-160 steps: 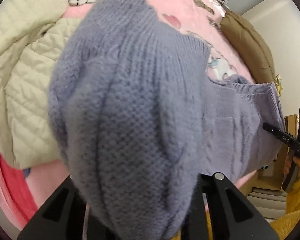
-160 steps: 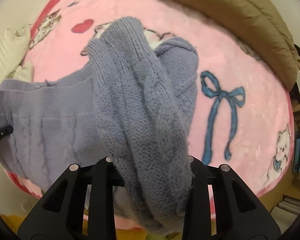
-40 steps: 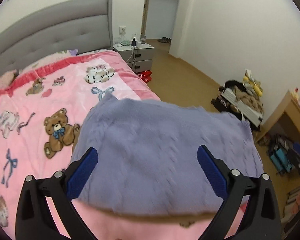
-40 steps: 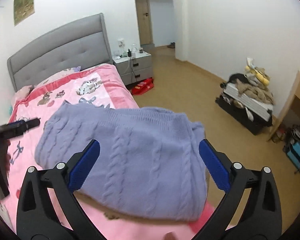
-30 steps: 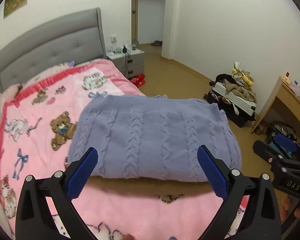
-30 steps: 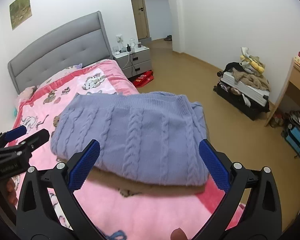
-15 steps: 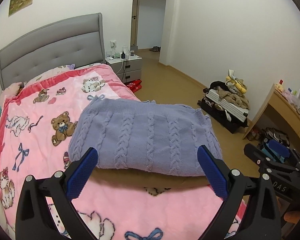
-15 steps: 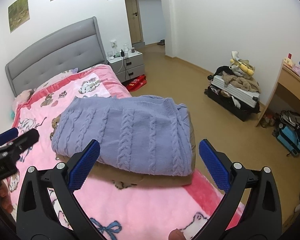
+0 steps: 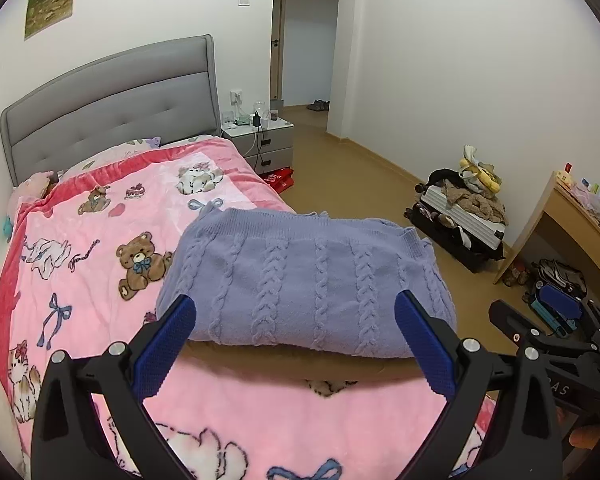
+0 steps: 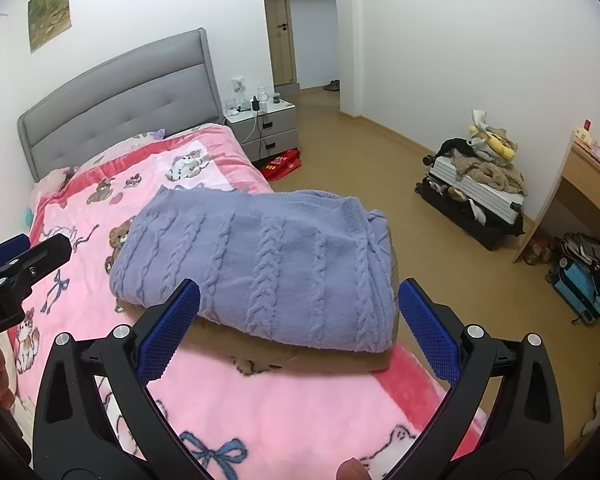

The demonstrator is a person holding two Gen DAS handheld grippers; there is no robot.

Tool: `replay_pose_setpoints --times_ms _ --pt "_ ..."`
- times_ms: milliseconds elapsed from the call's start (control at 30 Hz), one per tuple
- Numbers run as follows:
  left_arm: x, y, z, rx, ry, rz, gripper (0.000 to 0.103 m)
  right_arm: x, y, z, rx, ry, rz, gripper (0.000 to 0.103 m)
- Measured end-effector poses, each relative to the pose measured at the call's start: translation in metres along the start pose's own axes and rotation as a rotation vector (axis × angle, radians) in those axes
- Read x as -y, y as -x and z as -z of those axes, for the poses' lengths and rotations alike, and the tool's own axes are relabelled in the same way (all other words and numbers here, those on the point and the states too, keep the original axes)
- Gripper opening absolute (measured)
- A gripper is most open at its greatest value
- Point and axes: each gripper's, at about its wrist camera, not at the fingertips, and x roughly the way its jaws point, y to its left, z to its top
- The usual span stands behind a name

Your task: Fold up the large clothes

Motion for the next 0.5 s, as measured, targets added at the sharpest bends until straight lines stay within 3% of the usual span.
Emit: replay_pose_setpoints --times_ms 500 --pt "0.0063 0.0038 0.0074 0.004 -0.019 0.013 0.098 -0.0051 -0.0028 -0.0004 -0.002 0.017 -0.009 0.095"
